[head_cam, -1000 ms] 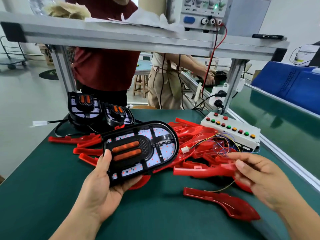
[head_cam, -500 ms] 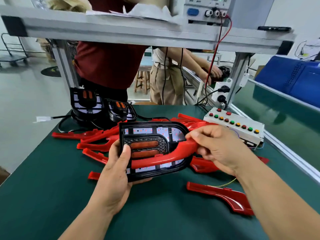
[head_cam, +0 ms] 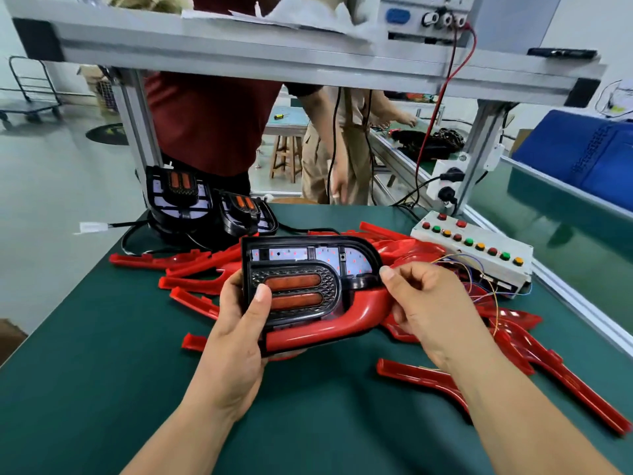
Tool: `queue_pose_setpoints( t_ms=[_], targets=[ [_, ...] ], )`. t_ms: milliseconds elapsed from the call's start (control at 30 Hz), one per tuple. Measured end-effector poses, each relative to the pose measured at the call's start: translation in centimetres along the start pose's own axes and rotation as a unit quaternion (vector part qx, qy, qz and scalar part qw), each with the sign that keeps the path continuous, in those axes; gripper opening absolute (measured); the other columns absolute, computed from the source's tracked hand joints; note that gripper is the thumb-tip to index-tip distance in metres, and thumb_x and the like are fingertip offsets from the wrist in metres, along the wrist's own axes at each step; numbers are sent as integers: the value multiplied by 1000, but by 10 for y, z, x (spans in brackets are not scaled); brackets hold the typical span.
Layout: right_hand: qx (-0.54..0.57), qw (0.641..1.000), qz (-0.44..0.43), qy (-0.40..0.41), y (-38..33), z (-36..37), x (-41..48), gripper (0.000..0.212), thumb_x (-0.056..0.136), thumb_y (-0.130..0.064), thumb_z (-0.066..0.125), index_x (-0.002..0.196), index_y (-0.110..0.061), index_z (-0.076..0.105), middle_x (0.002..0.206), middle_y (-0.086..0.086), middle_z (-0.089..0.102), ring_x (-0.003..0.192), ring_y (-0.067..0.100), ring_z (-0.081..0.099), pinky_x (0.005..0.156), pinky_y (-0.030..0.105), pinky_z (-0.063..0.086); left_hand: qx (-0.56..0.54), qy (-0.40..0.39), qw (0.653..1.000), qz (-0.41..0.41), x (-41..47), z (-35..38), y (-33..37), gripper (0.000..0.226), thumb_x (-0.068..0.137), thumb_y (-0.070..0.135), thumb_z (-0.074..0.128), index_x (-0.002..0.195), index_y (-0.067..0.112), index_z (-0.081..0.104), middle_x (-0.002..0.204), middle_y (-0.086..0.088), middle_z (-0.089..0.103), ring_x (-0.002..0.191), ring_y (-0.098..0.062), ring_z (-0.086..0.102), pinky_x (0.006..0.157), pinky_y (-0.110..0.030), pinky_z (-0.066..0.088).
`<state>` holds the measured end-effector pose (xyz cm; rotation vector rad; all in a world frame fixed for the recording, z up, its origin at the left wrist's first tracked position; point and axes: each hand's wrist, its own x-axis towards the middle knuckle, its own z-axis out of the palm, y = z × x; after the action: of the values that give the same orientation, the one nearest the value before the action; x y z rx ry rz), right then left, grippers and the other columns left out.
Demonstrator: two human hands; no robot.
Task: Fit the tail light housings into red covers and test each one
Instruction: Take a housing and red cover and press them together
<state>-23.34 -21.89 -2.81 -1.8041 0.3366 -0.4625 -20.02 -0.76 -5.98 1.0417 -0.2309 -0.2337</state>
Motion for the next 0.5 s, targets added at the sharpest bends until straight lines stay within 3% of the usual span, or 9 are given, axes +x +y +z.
queue_pose_setpoints(
  t_ms=[67,100,167,200,267,300,400,500],
  targets=[
    [-31,999,-15,9,0,-1,1,30,93,-30,64,64,-20,63,38,0,51,34,7,40,40,20,33,5,4,1000,4,-1,0,0,44,80,40,64,123,37,52,117,-5,71,103,-31,69,69,-46,60],
    [-54,998,-17,14,2,0,1,30,93,-31,63,65,-18,63,38,1,52,33,8,41,43,23,35,17,4,1000,11,-1,1,0,46,79,37,75,120,39,54,118,-4,70,109,-32,67,80,-51,58],
    [-114,993,-25,32,5,5,0,31,93,-34,61,69,-15,62,41,2,55,38,12,48,52,29,42,39,-8,999,25,-2,2,-2,62,65,25,86,116,42,55,118,-3,70,115,-30,64,98,-54,48],
    [-149,987,-37,45,6,7,0,31,93,-35,61,70,-15,61,47,2,58,46,15,54,58,32,46,45,-14,998,28,-2,2,-3,70,59,20,86,118,40,53,118,-3,70,114,-29,64,98,-51,48],
    [-213,970,-83,79,8,12,-2,27,92,-34,62,70,-18,58,68,4,63,64,15,57,69,29,43,47,-23,998,26,-2,2,-5,81,57,7,85,123,34,47,117,-5,71,112,-27,66,91,-42,56],
    [-232,962,-113,95,7,14,-4,24,91,-31,63,70,-21,56,77,4,61,68,7,52,70,23,38,45,-26,998,22,-3,2,-6,83,57,4,84,125,33,46,117,-6,71,110,-26,67,85,-38,58],
    [-236,952,-157,117,2,21,-9,19,90,-29,65,75,-24,53,84,-1,54,74,-10,45,70,1,29,32,-24,999,9,-3,1,-7,80,60,1,78,126,32,45,115,-7,71,102,-27,70,68,-35,59],
    [-181,966,-139,123,1,20,-12,23,84,-46,62,86,-23,59,94,-3,56,85,-15,47,77,0,31,15,2,1000,-5,-3,0,-5,86,58,-8,78,129,28,45,113,-6,72,95,-29,72,62,-37,59]
  ],
)
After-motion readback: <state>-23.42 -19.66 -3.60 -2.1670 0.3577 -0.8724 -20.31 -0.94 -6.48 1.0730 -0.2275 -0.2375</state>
